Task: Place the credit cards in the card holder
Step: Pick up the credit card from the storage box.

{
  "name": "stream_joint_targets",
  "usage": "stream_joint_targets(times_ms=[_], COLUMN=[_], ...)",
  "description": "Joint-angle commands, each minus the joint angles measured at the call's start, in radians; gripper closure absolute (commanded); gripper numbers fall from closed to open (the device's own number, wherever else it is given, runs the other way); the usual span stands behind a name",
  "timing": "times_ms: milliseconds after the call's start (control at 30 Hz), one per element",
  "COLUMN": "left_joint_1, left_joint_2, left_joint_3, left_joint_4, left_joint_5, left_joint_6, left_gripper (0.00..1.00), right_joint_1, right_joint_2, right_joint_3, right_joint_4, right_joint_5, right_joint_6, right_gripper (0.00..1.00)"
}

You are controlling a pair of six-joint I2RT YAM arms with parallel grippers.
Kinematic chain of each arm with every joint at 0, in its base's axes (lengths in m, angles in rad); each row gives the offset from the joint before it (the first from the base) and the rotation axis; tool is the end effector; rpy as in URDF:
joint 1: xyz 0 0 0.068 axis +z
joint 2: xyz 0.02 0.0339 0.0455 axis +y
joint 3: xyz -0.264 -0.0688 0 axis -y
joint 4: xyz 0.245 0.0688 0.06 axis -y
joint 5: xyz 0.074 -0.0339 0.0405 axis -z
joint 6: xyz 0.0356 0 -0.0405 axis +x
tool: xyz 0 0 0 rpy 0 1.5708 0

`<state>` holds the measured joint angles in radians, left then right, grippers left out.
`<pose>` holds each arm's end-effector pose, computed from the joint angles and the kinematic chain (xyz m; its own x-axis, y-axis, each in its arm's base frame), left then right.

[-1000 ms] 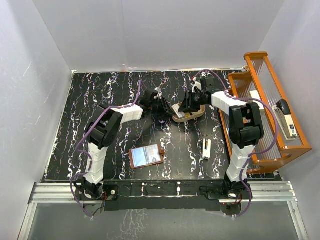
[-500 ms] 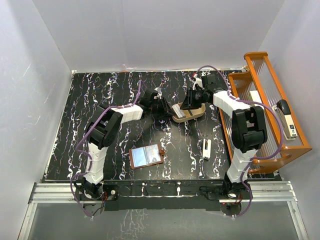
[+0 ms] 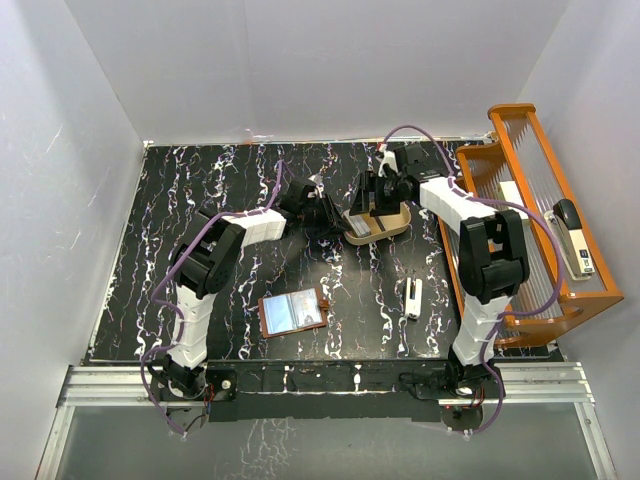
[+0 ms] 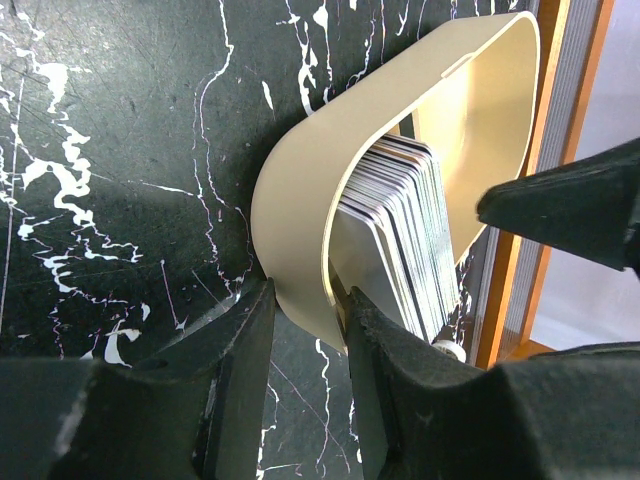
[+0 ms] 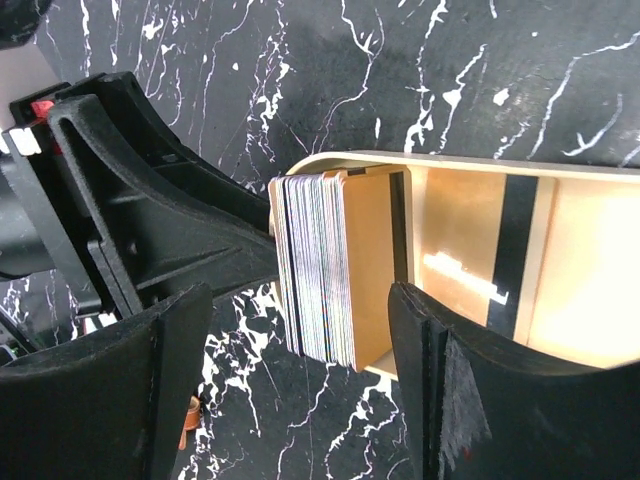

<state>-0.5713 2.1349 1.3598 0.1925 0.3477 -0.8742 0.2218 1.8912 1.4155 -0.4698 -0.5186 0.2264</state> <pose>0.3870 -0.2632 0.1489 -0.8705 -0.2977 -0.3920 0.1247 0.6369 -0.7608 0.3959 0.1074 0.2201 -0.8772 0.0020 -0.4802 -0.2844 0.8035 0.5230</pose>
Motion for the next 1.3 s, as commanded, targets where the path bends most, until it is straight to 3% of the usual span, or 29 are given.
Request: stream_joint_targets(times_ms=[0, 133, 467, 867, 1100, 1267], left_joint_1=[-0.001, -0.002, -0.002, -0.002, -0.002, -0.001], left_joint_2=[-0.016, -0.017, -0.011, -0.012, -0.028, -0.036], left_joint_3=[0.004, 0.003, 0.001, 0.001, 0.001, 0.009], left_joint_4=[-0.070, -0.073, -0.069, -0.074, -0.079, -0.091], left_joint_5=[-0.023, -0.024, -0.026, -0.029, -0.033, -0.036], left_joint_6=[0.027, 0.036, 0.040, 0.039, 0.037, 0.037], left_gripper=[0.68, 0.68, 0.68, 0.68, 0.68, 0.67], right_joint_1=[0.033, 0.046, 0.049, 0.050, 0.049, 0.049], right_joint_2=[0.046, 0.073, 0.008, -0.020, -0.038, -0.061], right_joint_3=[0.057, 0.073, 0.053, 0.062, 0.050, 0.051], right_joint_4=[0.027, 0.024, 0.034, 0.018, 0.009, 0.000], right_joint_5=[0.019, 0.026, 0.022, 0.069, 0.140, 0.208], right_joint_6=[-0.013, -0.013, 0.002, 0.003, -0.016, -0.020], right_gripper=[0.30, 0.35, 0.65, 0.76, 1.00, 1.00])
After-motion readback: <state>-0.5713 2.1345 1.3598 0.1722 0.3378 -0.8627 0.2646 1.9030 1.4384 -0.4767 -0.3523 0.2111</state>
